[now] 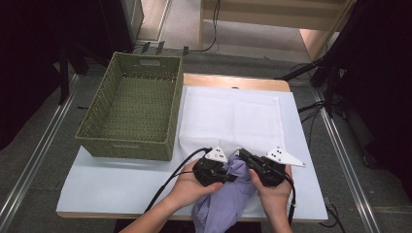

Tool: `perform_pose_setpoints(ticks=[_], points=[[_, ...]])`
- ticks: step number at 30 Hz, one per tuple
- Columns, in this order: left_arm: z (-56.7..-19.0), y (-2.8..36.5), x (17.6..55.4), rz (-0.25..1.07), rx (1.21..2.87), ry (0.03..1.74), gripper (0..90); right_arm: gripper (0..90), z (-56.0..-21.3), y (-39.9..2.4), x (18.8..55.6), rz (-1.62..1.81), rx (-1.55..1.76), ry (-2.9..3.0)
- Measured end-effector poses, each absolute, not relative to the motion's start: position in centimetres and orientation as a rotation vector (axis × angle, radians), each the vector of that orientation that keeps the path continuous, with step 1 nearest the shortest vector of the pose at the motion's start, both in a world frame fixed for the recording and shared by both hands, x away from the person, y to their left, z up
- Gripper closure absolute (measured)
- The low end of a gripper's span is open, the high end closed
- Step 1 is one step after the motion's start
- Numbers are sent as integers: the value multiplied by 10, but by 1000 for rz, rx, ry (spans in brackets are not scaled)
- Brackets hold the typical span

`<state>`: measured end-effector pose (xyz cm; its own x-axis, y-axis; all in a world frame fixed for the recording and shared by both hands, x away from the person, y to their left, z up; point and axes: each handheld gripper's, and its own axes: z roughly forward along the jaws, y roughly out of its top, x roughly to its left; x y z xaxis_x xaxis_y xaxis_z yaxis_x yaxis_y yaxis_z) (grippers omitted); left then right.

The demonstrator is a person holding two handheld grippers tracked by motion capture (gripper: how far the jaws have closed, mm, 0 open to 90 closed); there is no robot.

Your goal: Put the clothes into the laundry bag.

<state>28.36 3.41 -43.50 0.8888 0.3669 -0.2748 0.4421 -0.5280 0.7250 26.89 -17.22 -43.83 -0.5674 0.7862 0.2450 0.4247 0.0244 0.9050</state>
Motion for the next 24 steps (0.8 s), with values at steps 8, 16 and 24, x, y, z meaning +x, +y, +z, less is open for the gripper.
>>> perform_pose_setpoints(ticks=[8,16,24], points=[[-433,21,281,31,2251,651,867,900,-422,-168,261,1619,1180,1953],[-423,44,291,237,2005,909,864,900,-421,-172,260,1608,1181,1947],[-429,40,284,84,2091,811,425,900,-431,-169,264,1562,1207,1986]])
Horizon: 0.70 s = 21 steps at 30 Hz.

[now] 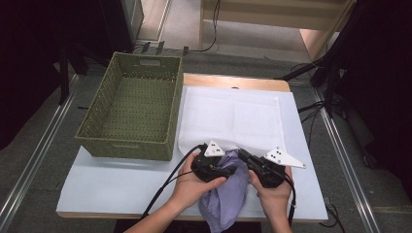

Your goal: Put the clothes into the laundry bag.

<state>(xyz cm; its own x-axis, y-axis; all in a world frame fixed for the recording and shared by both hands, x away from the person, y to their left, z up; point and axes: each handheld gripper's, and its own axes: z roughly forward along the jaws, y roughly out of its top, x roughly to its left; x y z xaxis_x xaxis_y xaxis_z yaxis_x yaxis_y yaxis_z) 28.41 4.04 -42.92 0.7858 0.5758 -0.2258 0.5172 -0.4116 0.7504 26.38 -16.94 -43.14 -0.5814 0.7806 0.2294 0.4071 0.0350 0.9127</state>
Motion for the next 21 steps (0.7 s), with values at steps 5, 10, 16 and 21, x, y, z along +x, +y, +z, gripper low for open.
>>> perform_pose_setpoints(ticks=[5,10,16,21], points=[[-421,47,271,88,2081,819,286,899,-432,-172,265,1563,1215,1979],[-435,42,271,68,2199,818,379,900,-432,-169,265,1561,1214,1984],[-446,34,276,-12,2244,813,717,899,-431,-166,264,1568,1200,1996],[-432,35,279,-51,2150,829,833,900,-428,-166,262,1579,1186,1990]])
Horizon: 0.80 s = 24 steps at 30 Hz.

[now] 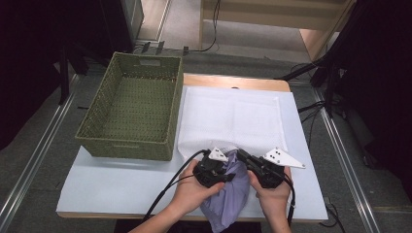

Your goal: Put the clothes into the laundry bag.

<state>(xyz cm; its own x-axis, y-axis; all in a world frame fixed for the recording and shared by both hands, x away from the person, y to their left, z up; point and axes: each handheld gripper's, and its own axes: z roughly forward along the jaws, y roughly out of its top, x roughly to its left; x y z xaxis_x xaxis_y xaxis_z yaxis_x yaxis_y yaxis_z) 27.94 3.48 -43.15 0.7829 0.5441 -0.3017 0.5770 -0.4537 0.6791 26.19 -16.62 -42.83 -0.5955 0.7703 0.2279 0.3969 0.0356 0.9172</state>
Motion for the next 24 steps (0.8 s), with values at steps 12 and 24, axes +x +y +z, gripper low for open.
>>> perform_pose_setpoints(ticks=[12,24], points=[[-442,30,293,89,2070,905,680,899,-427,-168,261,1570,1190,1985],[-424,47,270,70,2111,841,308,899,-431,-171,264,1557,1209,1983]])
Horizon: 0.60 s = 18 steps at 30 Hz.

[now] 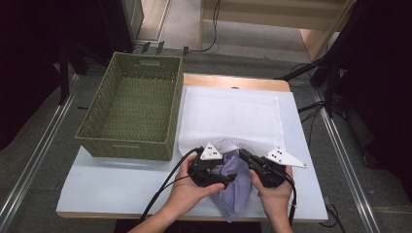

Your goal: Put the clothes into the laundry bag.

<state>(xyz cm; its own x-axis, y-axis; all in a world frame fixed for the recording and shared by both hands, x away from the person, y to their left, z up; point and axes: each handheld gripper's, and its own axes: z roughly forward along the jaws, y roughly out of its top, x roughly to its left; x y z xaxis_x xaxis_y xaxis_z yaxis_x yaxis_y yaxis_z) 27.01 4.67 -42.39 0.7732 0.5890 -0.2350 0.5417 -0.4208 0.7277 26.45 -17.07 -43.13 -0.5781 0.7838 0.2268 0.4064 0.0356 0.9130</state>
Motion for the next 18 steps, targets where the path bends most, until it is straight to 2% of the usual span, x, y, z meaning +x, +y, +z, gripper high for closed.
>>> perform_pose_setpoints(ticks=[4,11,14,18], points=[[-440,42,268,40,2170,844,355,900,-432,-168,264,1552,1204,1992],[-448,30,273,-9,2225,808,644,899,-434,-163,264,1552,1200,2009],[-448,28,277,-29,2185,829,786,900,-432,-162,263,1557,1187,2012],[-441,29,281,0,2076,855,831,900,-427,-163,261,1573,1176,2002]])
